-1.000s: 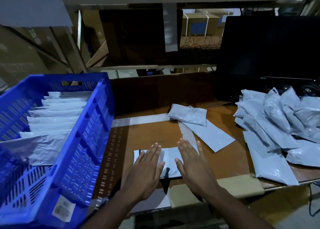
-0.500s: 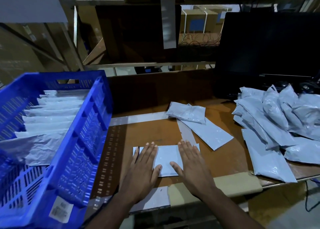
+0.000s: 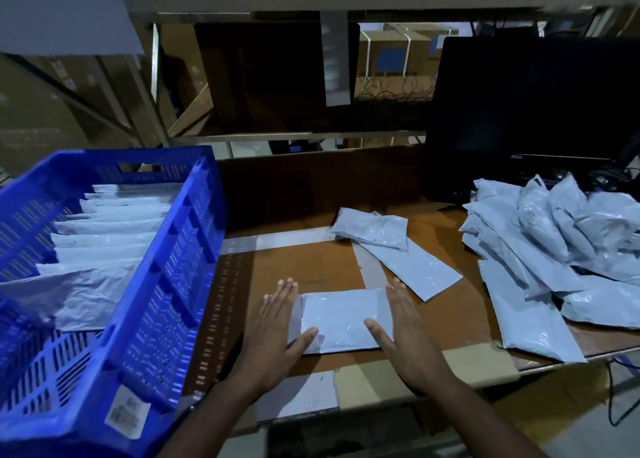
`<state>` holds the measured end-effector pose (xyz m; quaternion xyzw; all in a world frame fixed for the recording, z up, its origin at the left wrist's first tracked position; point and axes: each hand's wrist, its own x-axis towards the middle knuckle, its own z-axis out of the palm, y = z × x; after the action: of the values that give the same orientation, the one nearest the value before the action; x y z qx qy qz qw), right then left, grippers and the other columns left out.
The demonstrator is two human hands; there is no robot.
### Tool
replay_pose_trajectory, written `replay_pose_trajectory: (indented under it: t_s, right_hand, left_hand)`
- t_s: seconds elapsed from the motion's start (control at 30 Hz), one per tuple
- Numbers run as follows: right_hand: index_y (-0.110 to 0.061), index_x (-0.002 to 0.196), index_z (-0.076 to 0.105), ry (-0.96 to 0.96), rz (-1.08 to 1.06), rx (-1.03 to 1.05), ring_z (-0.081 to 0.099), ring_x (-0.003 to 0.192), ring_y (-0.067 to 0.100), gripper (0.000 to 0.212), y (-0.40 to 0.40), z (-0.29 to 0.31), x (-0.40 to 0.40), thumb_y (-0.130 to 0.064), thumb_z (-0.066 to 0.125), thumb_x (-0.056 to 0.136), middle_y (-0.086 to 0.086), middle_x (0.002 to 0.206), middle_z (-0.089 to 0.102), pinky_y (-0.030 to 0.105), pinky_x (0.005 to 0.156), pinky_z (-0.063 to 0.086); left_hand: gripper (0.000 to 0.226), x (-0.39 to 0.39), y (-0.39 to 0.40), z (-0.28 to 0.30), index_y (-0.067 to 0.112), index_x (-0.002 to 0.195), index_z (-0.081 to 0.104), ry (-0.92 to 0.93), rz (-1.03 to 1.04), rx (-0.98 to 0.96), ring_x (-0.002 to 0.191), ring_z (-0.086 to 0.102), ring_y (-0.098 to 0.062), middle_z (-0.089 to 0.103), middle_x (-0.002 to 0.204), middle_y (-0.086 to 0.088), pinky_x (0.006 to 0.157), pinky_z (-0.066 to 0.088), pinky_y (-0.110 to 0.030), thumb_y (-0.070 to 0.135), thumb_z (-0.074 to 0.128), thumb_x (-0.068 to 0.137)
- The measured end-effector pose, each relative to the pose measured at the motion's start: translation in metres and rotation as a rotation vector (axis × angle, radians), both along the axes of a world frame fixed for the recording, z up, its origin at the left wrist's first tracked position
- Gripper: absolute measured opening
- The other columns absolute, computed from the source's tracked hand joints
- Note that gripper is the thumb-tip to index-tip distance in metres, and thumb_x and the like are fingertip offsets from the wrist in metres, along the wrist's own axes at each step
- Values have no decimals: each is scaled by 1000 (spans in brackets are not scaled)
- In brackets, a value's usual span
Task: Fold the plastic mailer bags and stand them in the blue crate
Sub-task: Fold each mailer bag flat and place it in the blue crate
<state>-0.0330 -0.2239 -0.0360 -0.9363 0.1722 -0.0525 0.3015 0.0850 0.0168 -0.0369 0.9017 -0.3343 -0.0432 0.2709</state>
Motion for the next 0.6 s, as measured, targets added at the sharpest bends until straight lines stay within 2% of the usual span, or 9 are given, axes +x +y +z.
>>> replay_pose_trajectory:
  t_s: [0.13,0.23,0.3,0.33,0.4,0.43,0.5,0.57,0.6]
  right_hand:
    - [-44,155,14,-42,144,11,4,150,-2,83,-6,-3,-21,-50,66,91,-28,163,1,34,119,26]
    - [-50,144,31,-77,167,6,14,147,-5,70,-11,-6,-26,-27,70,91,-33,157,15,28,117,34]
    - [-54,136,35,-110,154,13,19,145,-7,68,-13,-3,-23,-15,68,91,-36,152,22,21,113,36]
    - [-54,134,38,-119,150,21,22,144,-7,67,-14,-2,-20,-12,67,91,-35,151,26,23,113,38]
    - [-51,133,45,-162,129,55,32,140,-6,60,-16,3,-15,-12,66,93,-30,149,37,32,114,40]
    - [-50,132,47,-188,106,83,38,136,-5,54,-17,8,-12,-15,65,95,-29,145,43,33,112,43]
    - [-52,128,48,-230,32,150,52,120,-5,44,-18,24,-7,-22,62,98,-26,133,54,31,99,52]
    - [-50,130,47,-279,-45,205,60,102,-8,39,-19,38,-1,-33,60,98,-22,120,60,24,79,58]
    - [-48,134,45,-291,-82,222,62,96,-9,41,-20,43,3,-39,60,97,-23,114,60,22,71,58]
  left_hand:
    - [85,-3,18,-5,33,160,20,-2,-9,-112,151,2,6,12,166,22,127,10,-34,66,59,91]
    - [87,-9,25,-11,34,157,27,-33,-79,-57,152,4,4,14,164,23,127,10,-37,69,62,85]
    - [88,-9,24,-10,34,157,27,-9,-71,-56,152,2,4,12,164,24,127,7,-35,62,65,83]
    - [86,-8,22,-7,35,157,29,7,-55,-60,152,3,5,11,163,26,127,9,-34,55,67,82]
    - [78,-4,19,3,36,153,37,25,8,-72,150,15,3,17,161,28,123,23,-33,34,70,82]
    - [72,-1,18,9,37,149,45,5,55,-101,146,27,-2,27,158,25,118,32,-31,24,70,83]
    - [58,6,15,22,40,131,60,-13,171,-233,130,50,-6,51,138,22,104,41,-19,8,71,84]
    - [55,9,12,34,46,125,59,46,277,-396,118,59,-2,58,125,24,94,48,-14,10,75,87]
    - [57,11,11,39,46,130,56,85,317,-456,117,59,-1,58,127,22,93,53,-19,18,79,86]
